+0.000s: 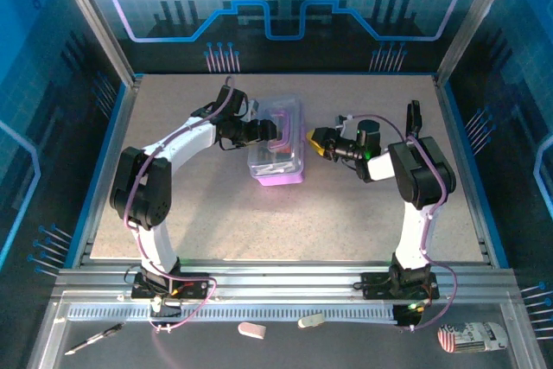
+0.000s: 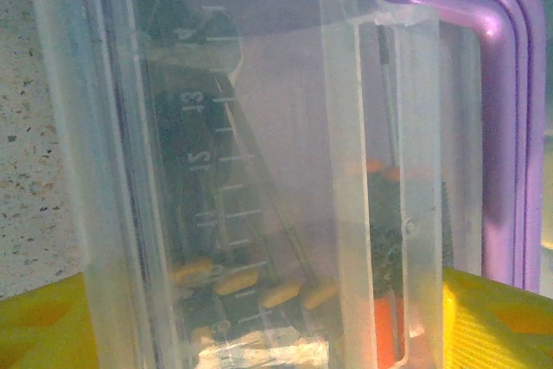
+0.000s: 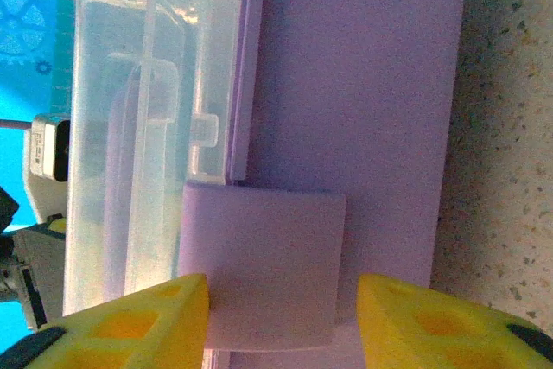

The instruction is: Pack the tool kit

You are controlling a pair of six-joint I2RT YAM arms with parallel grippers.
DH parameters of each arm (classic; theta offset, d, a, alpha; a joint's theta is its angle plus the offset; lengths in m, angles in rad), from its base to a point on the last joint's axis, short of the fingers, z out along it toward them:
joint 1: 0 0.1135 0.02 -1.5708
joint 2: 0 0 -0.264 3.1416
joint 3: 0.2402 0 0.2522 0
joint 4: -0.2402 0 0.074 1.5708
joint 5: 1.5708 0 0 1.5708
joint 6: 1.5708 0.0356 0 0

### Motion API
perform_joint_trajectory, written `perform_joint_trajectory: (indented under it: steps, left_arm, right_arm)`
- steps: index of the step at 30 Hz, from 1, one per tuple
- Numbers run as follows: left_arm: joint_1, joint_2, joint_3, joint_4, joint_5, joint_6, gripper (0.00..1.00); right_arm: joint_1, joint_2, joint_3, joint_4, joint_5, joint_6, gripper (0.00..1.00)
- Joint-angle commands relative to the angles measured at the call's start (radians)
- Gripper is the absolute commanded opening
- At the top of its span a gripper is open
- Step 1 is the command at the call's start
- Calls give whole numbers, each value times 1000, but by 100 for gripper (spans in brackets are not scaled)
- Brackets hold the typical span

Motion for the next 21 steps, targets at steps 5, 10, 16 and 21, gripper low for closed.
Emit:
perform_joint_trajectory:
  steps: [5, 10, 16, 21]
  left_arm:
    - [-11, 84, -50, -167, -7, 44, 75]
    - [-11, 80, -53, -161, 3, 45, 75]
    - [1, 67, -71, -133, 44, 34, 75]
    - [1, 70, -67, -135, 42, 34, 74]
  right_arm:
    - [27, -35, 33, -71, 10, -64, 49]
    - [26, -2, 38, 22, -16, 6, 55]
    - [34, 79, 37, 219, -39, 143, 63]
    - [44, 83, 37, 232, -44, 150, 63]
